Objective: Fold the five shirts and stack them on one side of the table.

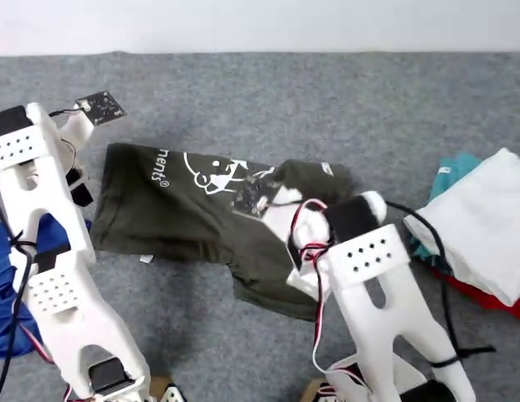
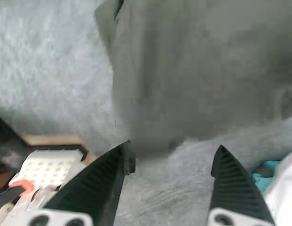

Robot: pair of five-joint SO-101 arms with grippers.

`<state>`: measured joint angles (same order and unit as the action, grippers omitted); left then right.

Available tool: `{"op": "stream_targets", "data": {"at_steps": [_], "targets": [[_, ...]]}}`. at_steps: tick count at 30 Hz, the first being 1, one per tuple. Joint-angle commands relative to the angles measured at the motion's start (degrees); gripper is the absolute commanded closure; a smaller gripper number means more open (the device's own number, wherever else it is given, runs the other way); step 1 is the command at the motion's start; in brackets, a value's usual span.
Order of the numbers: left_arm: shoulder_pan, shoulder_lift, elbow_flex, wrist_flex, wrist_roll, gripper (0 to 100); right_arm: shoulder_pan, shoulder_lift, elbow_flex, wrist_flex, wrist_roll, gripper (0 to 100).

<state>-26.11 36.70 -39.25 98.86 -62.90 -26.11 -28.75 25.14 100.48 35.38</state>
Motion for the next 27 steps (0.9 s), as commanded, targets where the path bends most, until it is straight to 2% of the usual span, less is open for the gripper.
{"op": "stream_targets", "data": {"at_steps": [1,5,9,15,21,23,27], "targets": [[-0.26,-3.43,-0.40,1.49,-0.70,82,-0.04,-1.80,2.81,2.51,-0.79,73.1],[0.00,-3.43,-0.22,1.49,-0.70,82,0.31,-1.27,6.42,2.33,-1.05,68.8],[0.18,-3.34,-0.22,1.49,-0.62,82,0.22,-1.27,6.95,2.33,-7.30,58.5],[1.32,-3.87,-0.57,1.49,1.76,84,0.40,-1.36,6.77,1.27,-9.49,60.7],[8.26,-5.89,-0.57,1.49,9.67,93,2.15,-1.89,6.33,1.27,-9.49,71.9],[11.25,-7.03,-0.57,1.58,12.92,96,6.02,-1.89,4.13,2.07,-9.67,79.5],[16.79,-10.46,-0.22,1.67,18.20,99,18.24,-1.89,-5.01,2.33,-9.41,96.0]]}}
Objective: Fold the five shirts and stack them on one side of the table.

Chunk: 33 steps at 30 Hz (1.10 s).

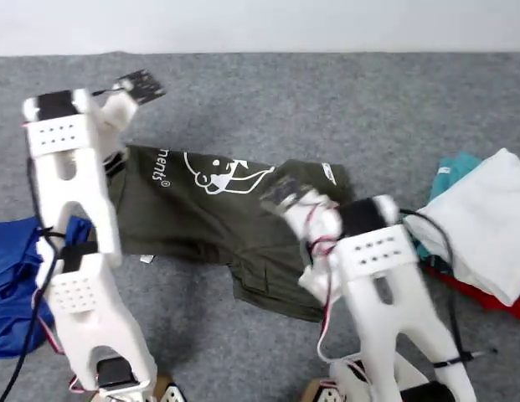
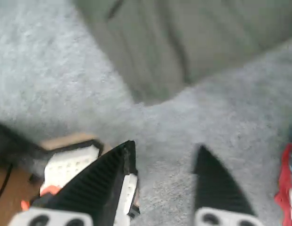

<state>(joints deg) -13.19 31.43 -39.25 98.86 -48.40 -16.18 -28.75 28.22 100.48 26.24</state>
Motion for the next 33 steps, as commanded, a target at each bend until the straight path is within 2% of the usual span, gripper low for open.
{"op": "stream_targets", "data": {"at_steps": [1,4,8,18,20,24,29,33], "targets": [[5.36,-6.15,-0.22,1.67,5.19,99,11.47,-1.63,-11.16,2.33,-0.18,97.2],[10.29,-8.35,0.75,1.67,9.23,99,20.88,-1.45,-18.02,2.33,1.93,97.7],[18.73,-12.40,8.13,1.67,11.34,99,32.31,-1.89,-23.65,2.24,3.25,97.7],[41.49,-16.00,25.89,0.44,13.45,98,59.65,-2.07,-24.53,2.24,3.43,97.7],[44.66,-16.00,28.35,-0.18,13.45,95,64.31,-2.07,-24.53,2.24,3.52,97.6],[50.73,-16.00,32.57,-0.79,15.91,86,70.46,-2.07,-24.53,2.24,6.42,97.7],[56.70,-15.91,38.46,-5.89,17.05,85,75.82,-2.24,-24.53,2.24,9.93,97.7],[58.46,-15.91,45.05,-10.81,17.05,85,78.46,-5.76,-24.44,2.24,12.84,97.7]]}}
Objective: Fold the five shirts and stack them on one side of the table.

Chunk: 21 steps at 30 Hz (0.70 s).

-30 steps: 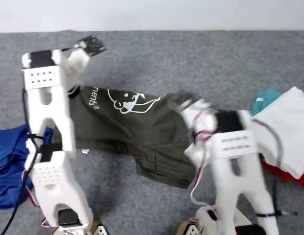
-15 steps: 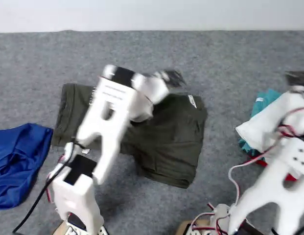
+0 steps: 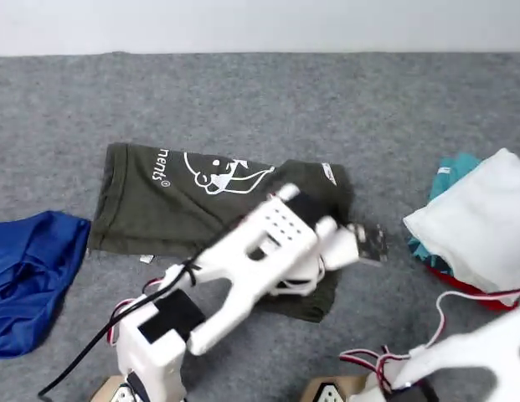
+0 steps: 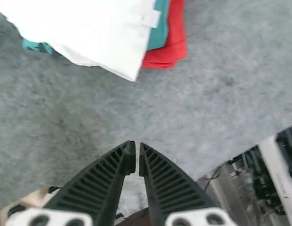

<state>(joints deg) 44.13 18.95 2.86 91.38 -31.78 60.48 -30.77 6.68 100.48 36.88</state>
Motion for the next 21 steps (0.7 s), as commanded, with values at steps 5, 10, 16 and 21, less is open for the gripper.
{"op": "stream_targets", "data": {"at_steps": [5,10,16,21], "targets": [[0.97,-3.43,8.40,-9.76,0.53,85,1.98,-8.31,-2.64,2.24,3.60,97.7],[1.05,-2.11,12.26,-14.95,2.90,85,2.07,-10.24,-2.55,2.24,3.60,97.7],[1.05,2.20,8.40,-13.80,5.63,90,2.07,-11.21,-2.55,2.33,3.60,97.7],[2.29,1.32,8.22,-12.84,5.71,100,2.07,-11.03,-2.55,2.33,3.60,97.7]]}}
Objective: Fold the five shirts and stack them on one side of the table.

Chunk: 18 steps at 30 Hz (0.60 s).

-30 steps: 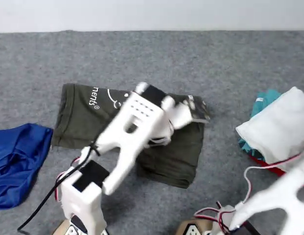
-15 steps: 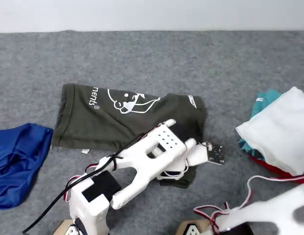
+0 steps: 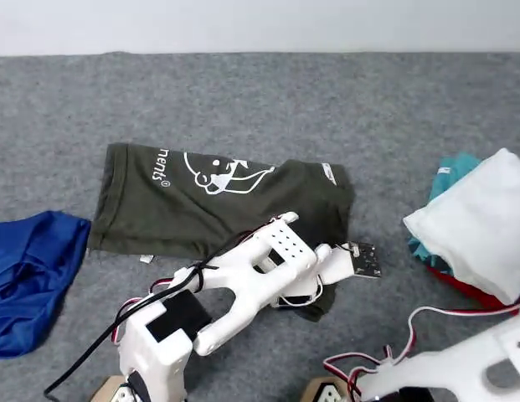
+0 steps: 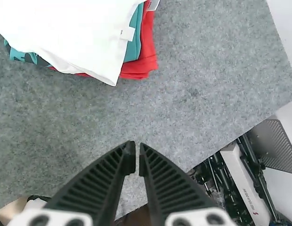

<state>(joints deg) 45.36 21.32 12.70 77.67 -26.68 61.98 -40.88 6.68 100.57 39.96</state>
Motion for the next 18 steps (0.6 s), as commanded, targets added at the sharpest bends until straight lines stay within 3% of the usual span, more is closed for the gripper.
{"op": "stream_targets", "data": {"at_steps": [1,10,18], "targets": [[1.23,-1.76,-1.63,1.49,0.62,99,0.57,-0.84,-2.55,2.24,0.53,97.7],[-2.90,-8.26,-3.38,1.14,0.35,99,0.13,-0.75,-0.53,2.24,0.53,97.7],[-11.43,-0.88,-16.57,1.49,-0.44,99,0.13,-1.01,1.41,2.24,0.53,97.7]]}}
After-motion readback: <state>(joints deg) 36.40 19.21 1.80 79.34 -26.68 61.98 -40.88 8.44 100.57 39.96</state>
